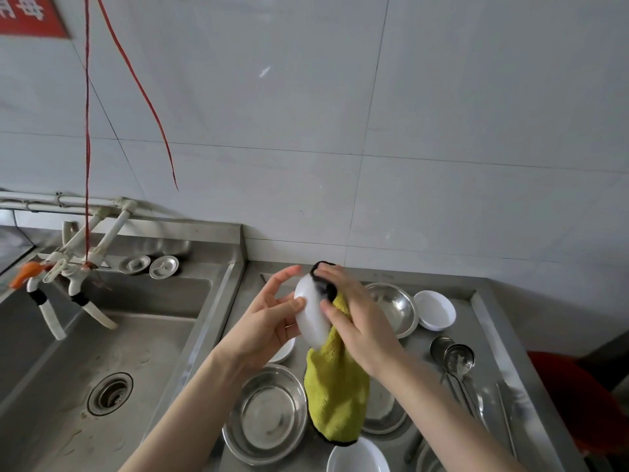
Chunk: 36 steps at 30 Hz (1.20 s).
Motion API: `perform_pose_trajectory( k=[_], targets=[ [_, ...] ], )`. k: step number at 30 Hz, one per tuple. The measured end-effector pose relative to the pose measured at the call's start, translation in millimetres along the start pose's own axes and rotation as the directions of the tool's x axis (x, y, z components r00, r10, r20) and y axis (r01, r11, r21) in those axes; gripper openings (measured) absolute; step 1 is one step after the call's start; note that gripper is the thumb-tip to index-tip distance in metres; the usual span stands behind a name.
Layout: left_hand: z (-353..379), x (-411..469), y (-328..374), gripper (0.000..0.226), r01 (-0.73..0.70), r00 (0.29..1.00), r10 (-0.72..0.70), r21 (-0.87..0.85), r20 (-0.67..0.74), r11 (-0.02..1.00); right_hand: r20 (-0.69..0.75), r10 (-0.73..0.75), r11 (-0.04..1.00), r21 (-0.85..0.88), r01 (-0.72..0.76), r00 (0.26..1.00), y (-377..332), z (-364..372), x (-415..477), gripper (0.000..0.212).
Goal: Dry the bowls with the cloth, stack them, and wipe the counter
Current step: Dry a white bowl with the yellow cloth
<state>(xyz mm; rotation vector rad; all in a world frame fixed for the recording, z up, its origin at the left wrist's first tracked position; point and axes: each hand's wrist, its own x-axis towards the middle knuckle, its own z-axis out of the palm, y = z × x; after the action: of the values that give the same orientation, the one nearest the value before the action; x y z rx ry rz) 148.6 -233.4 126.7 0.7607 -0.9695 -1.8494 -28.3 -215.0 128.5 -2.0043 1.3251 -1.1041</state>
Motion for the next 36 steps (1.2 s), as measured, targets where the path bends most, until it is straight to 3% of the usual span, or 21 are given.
perform_pose_trajectory(
  k=[5, 10, 17, 24, 27, 32, 36],
  targets=[
    [-5.4, 4.0, -5.3, 0.049, -0.012, 0.988, -0.014, -0.161, -0.156, 0.987, 0.143, -0.25, 0.918, -0.28, 0.281, 0.958, -13.9, 15.0, -20.7, 0.038],
    [-8.7, 8.9, 12.9, 0.04, -0.103, 0.983, 0.052, -0.293, -0.176, 0.951, 0.166, -0.235, 0.876, -0.39, 0.283, 0.958, 7.0, 22.0, -59.2, 0.051],
    [-8.6, 13.2, 26.3, 0.048, -0.122, 0.986, 0.08, -0.3, -0.149, 0.946, -0.016, -0.068, 0.975, -0.214, 0.063, 0.998, 11.0, 21.9, -59.9, 0.058],
    [-8.2, 5.8, 9.1, 0.049, -0.018, 0.994, -0.009, -0.246, -0.107, 0.969, -0.128, 0.17, 0.962, 0.236, -0.137, 0.977, 4.1, 9.2, -35.3, 0.054],
    [-6.3, 3.0, 2.4, 0.052, 0.033, 0.996, -0.05, -0.231, -0.07, 0.972, -0.107, 0.128, 0.978, 0.178, -0.108, 0.986, 1.3, 3.7, -20.7, 0.047],
    [-11.3, 6.9, 6.2, 0.057, 0.0, 0.993, -0.028, -0.23, -0.116, 0.973, -0.015, -0.091, 0.993, -0.073, 0.089, 0.996, -3.2, 6.7, -20.9, 0.049],
    [-21.1, 8.9, 8.9, 0.051, -0.009, 0.983, -0.022, -0.17, -0.18, 0.985, 0.065, -0.092, 0.988, -0.118, 0.099, 0.994, 11.6, 0.9, -31.6, 0.049]
  ],
)
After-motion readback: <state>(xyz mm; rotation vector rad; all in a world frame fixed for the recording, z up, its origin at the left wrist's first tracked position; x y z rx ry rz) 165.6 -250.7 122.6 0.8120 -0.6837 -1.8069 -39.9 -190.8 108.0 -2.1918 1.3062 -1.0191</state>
